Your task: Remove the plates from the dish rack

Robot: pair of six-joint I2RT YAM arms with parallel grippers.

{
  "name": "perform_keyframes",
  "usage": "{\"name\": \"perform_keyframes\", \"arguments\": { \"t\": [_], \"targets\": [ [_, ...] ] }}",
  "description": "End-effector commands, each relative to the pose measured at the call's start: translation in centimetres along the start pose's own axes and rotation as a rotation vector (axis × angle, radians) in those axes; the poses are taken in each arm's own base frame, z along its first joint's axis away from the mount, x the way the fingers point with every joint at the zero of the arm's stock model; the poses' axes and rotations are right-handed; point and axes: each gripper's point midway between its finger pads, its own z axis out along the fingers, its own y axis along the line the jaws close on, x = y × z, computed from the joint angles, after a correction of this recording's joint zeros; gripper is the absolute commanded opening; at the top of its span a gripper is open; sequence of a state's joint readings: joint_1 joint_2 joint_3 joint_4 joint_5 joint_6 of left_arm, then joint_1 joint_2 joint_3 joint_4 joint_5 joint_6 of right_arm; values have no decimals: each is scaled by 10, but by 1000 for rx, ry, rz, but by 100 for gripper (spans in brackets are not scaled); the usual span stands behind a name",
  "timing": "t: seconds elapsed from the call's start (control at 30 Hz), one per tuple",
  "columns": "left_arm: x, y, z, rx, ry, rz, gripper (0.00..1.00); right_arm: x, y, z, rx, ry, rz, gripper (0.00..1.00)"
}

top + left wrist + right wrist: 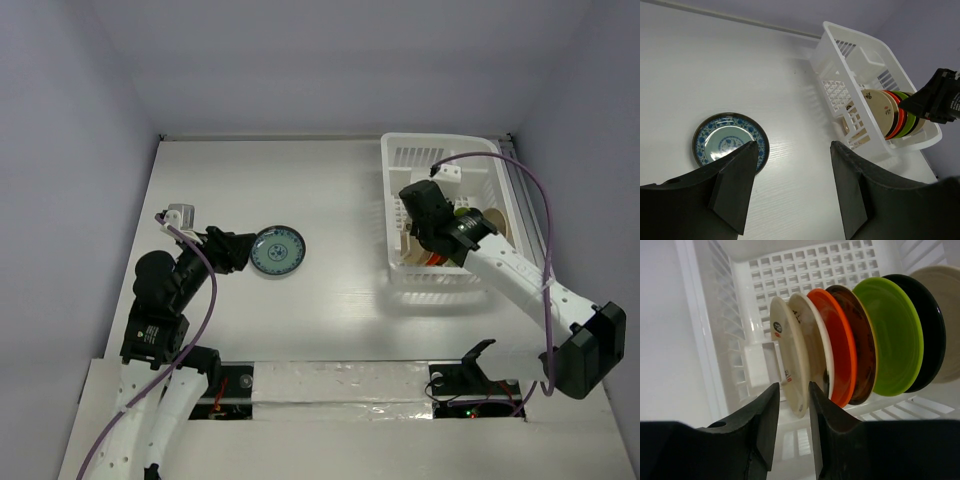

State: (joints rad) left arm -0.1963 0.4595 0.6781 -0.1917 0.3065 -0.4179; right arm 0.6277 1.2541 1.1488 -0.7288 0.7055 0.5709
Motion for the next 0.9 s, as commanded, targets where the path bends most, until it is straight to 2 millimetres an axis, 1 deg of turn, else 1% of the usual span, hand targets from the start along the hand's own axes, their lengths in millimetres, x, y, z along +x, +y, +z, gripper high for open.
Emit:
{"name": "perform_keyframes", "arguments": {
  "t": [0.0, 0.03, 0.07, 0.17, 0.23, 0.33, 0.43, 0.47, 0.5, 0.53, 0.57, 0.6, 0.67, 0.7, 0.87],
  "targets": [
    [-4, -6, 0, 31, -28, 6, 56, -3, -2, 7, 15, 5, -33, 35],
    [-5, -6, 0, 31, -29, 6, 56, 2, -5, 15, 44, 23, -47, 35],
    [-4, -6, 0, 31, -28, 7, 56, 4, -5, 18, 57, 27, -56, 35],
    [-5, -6, 0, 31, -29, 6, 56, 10, 3, 27, 47, 47, -79, 35],
    [-5, -6, 0, 33, -29, 8, 56, 13, 3, 36, 67, 59, -94, 35],
    [-4, -6, 0, 32, -27, 7, 56, 13, -7, 42, 136, 58, -116, 34],
    [-4, -6, 0, 32, -27, 7, 56, 12, -8, 47, 166, 57, -143, 33],
    [-4, -6, 0, 32, -27, 9, 56, 9, -8, 47, 173, 50, -148, 24],
    [-4, -6, 0, 33, -27, 7, 56, 9, -8, 49, 181, 52, -158, 19],
    [-5, -6, 0, 33, -29, 8, 56, 8, -11, 48, 193, 52, -167, 16],
    [-4, -6, 0, 33, -27, 9, 56, 2, -14, 46, 218, 35, -170, 14],
    [-4, -6, 0, 33, -25, 8, 56, -2, -16, 45, 230, 28, -174, 9],
    [-4, -6, 0, 33, -25, 8, 56, -8, -22, 40, 248, 19, -192, 7],
    [-5, -6, 0, 34, -28, 8, 56, -16, -23, 36, 253, 3, -184, 5],
    [-5, -6, 0, 34, -28, 8, 56, -39, -29, 17, 226, -49, -173, 2]
  ]
}}
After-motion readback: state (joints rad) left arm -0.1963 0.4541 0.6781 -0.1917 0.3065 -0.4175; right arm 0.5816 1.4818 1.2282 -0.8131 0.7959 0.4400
